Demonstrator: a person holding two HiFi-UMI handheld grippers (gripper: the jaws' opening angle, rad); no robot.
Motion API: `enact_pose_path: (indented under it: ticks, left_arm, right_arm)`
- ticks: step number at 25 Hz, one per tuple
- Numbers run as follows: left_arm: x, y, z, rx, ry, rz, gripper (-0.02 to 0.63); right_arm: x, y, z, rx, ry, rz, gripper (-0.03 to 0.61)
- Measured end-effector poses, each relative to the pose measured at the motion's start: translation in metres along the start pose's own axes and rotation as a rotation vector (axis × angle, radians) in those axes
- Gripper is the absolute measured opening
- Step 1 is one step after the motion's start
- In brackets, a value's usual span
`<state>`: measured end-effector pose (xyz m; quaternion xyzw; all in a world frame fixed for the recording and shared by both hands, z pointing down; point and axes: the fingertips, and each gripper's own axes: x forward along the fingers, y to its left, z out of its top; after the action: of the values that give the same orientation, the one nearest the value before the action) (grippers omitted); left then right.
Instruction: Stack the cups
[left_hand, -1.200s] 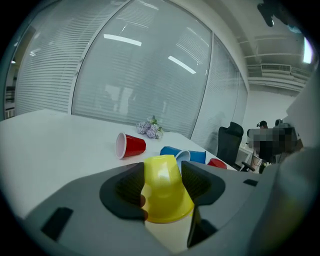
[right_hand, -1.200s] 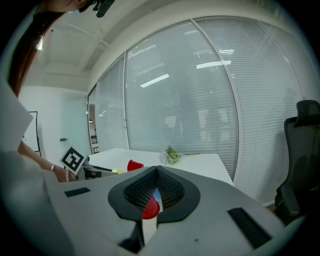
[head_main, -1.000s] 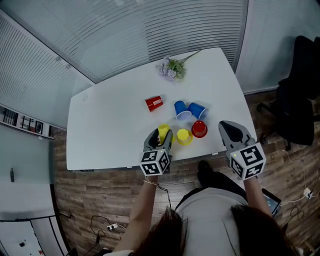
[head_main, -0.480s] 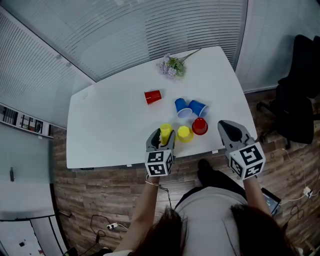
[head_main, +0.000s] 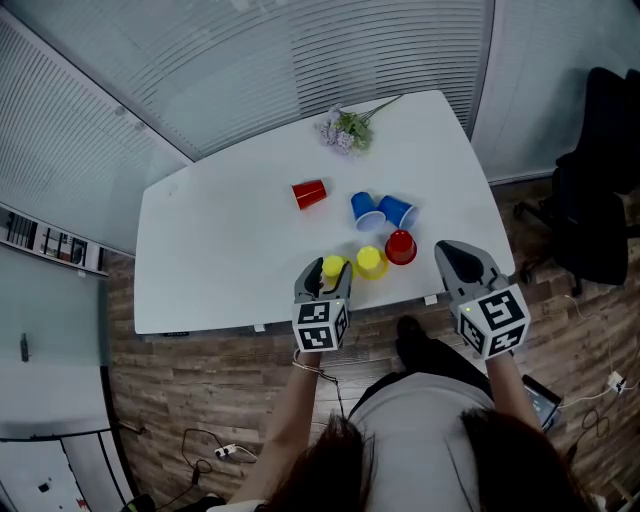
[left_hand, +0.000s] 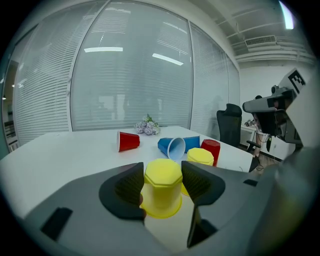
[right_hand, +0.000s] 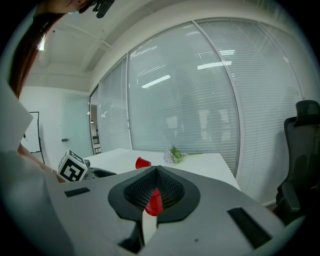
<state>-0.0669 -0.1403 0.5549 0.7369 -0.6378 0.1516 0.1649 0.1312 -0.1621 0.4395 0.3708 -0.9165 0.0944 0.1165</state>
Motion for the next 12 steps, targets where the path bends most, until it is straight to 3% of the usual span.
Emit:
enact_pose_path:
  ticks: [12]
  left_arm:
    - [0.000,-0.005,0.004,-0.001,-0.011,-0.011,0.252]
  right_arm:
    - [-0.012,-0.003,-0.001,0.010,-0.016,-0.017,0.028]
